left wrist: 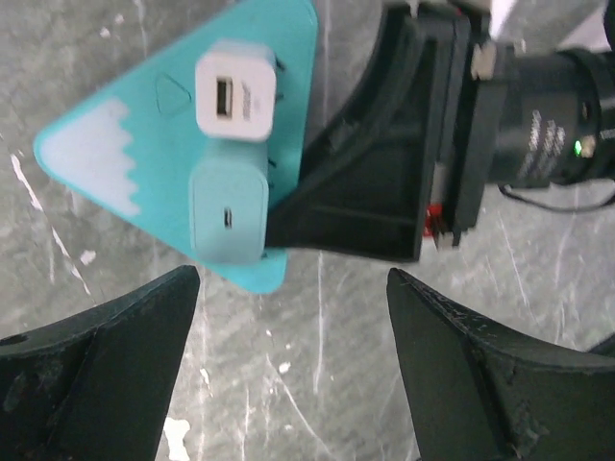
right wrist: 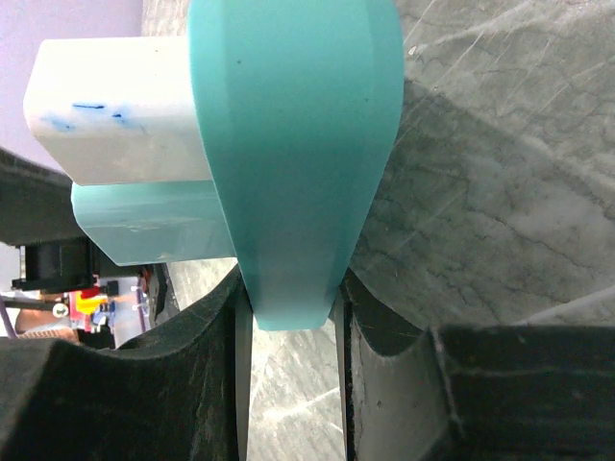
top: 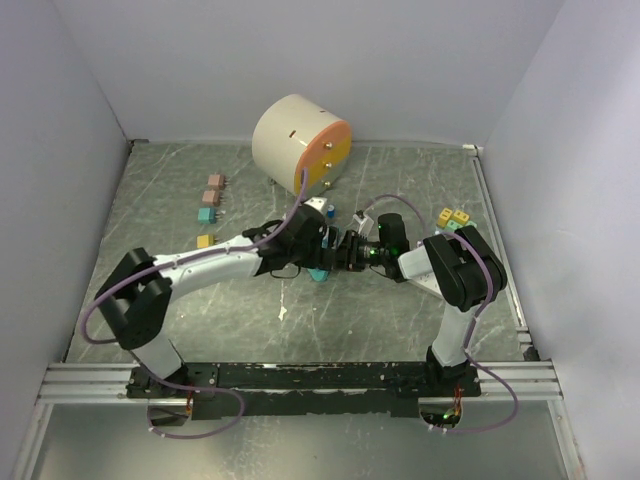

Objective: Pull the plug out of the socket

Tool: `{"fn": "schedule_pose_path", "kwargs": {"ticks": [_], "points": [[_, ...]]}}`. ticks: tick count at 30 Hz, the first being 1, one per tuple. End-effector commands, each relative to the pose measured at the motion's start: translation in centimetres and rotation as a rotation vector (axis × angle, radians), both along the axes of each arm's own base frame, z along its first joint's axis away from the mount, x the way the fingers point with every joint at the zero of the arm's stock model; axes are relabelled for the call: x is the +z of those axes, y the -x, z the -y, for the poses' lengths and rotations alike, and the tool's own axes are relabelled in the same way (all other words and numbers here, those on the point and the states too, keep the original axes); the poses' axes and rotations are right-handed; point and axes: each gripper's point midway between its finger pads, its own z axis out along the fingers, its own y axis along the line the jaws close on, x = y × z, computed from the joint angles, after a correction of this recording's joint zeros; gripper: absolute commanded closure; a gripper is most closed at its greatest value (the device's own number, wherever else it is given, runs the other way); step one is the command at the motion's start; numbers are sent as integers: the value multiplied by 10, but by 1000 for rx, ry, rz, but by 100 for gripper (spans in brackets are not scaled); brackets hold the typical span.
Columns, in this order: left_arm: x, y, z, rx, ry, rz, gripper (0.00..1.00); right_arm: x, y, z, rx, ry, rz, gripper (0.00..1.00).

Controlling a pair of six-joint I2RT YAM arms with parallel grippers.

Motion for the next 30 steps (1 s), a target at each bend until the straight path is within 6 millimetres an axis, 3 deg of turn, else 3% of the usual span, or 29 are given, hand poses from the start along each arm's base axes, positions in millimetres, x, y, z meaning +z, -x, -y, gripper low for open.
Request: {"fn": "schedule_pose_path", "kwargs": {"ticks": [1,4,12,16,20,23,28,30], "points": [[-9,-22,-10,39,-104,-15,8,-51,12,24,-68,179,-86,100],[-16,-32,-8,48,-106,-47,13,-51,12,24,-66,179,-85,100],[-31,-42,-1,21,-119,-73,43,-51,13,23,-59,168,-84,100],[-28,-47,3,-7,-110,-50,65,-47,14,20,-40,140,-90,100],[-23,-38,4,-42,-66,-41,88,-37,17,18,-26,82,-91,88],[-23,-32,0,-67,-34,-21,93,-31,15,22,-32,16,-122,80],[-29,-22,-4,-86,-1,-48,93,-19,10,35,-78,-33,-91,51],[-31,-16,-1,-109,24,-58,93,-14,8,36,-81,-37,-83,46]]}}
